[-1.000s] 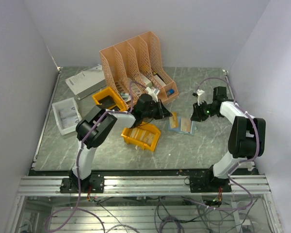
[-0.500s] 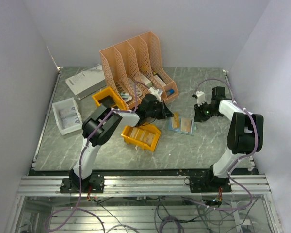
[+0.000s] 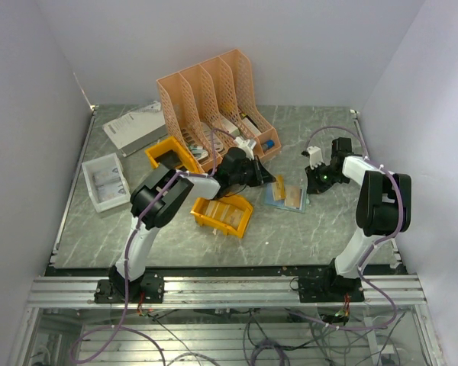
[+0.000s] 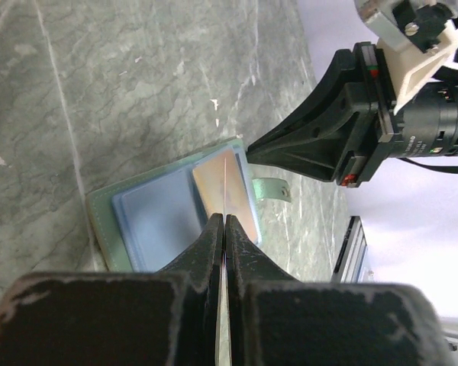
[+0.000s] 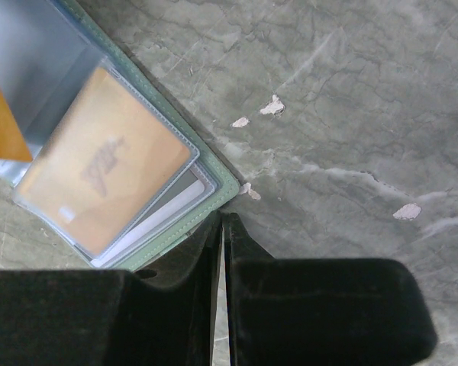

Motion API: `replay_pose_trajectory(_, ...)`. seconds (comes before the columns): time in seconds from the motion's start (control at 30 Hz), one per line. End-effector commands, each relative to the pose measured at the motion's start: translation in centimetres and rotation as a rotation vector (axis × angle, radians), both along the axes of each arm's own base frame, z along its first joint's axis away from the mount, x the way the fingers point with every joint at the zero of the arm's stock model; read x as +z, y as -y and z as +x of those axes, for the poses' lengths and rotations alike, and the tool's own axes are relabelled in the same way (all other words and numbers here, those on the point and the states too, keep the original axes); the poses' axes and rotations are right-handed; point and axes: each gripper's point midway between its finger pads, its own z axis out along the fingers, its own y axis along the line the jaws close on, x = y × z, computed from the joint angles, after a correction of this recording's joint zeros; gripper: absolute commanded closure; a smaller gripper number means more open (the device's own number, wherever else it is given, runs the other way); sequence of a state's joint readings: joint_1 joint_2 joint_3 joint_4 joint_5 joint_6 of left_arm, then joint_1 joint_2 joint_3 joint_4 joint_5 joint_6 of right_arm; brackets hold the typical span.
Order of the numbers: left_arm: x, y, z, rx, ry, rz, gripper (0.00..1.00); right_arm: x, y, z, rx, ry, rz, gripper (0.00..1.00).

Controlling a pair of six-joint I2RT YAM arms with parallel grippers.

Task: Put the credit cards into the card holder
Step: Insert the credit card into the card holder.

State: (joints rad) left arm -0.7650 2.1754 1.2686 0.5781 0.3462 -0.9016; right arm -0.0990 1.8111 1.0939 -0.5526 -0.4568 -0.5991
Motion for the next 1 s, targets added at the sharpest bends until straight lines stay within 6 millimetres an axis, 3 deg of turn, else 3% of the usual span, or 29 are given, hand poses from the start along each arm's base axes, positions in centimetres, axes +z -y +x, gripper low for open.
replay_pose_trajectory(0.0, 1.6, 0.6, -0.4, -0.024, 0.043, -0.061, 0.93, -0.3, 0.2, 0.0, 0.001, -0.021, -0.006, 0.94)
replay_pose_trajectory(0.57, -0.9, 0.7, -0.5, -0.039, -0.001, 0.016, 0.93, -0.1, 0.0, 0.0, 0.004, -0.016, 0.005, 0.94)
replay_pose_trajectory(0.97, -0.1, 0.8, -0.8, -0.034, 0.004, -0.020, 0.93, -0.2, 0.0, 0.0, 0.004, -0.020, 0.007, 0.94)
